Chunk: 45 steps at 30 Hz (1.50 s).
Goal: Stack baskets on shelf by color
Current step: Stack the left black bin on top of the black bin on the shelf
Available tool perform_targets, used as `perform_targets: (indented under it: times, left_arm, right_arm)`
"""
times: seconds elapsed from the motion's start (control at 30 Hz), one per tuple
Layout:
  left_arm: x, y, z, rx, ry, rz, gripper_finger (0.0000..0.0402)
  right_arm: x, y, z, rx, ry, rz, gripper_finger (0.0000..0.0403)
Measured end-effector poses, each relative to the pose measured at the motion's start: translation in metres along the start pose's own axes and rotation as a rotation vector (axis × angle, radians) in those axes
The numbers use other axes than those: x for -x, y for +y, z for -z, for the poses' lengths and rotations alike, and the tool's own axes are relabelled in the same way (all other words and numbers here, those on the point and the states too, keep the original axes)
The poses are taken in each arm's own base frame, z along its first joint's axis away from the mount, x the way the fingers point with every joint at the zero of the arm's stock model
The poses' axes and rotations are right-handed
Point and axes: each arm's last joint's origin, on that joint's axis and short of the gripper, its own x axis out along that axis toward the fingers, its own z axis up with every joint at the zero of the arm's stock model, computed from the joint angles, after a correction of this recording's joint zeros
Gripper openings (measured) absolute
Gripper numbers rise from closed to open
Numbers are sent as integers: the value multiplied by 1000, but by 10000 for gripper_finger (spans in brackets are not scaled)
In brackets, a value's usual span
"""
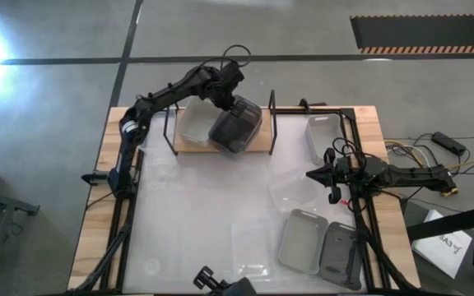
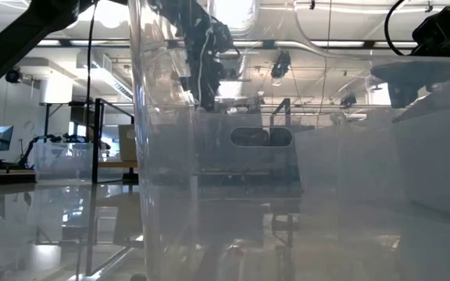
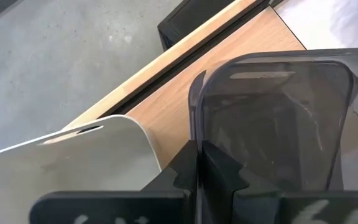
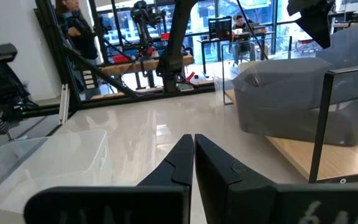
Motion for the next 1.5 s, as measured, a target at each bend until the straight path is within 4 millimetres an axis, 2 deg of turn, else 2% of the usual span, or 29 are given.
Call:
perform_targets:
  times: [0.23,0.33,0.5,0.67,0.77,1.0,1.5]
  left_arm:
    - [25,-6,-2,-24,-39,64,0]
    - [40,-4,-4,-23,-65,77,0]
    - [54,-3,-9,-21,-109,89,0]
    - [72,5,-7,-36,-90,84,0]
    - [77,10,-5,-36,-66,82,0]
    - [68,16,-3,-50,27,129,0]
    - [13,7,-1,-88,227,151,0]
  right_arm:
    - [0,0,0,0,0,0,9]
    - [0,0,0,0,0,0,9]
    - [0,0,0,0,0,0,9]
    - [0,0,0,0,0,0,9]
    - [0,0,0,0,0,0,9]
    - [0,0,0,0,0,0,9]
    - [0,0,0,0,-1,0,9]
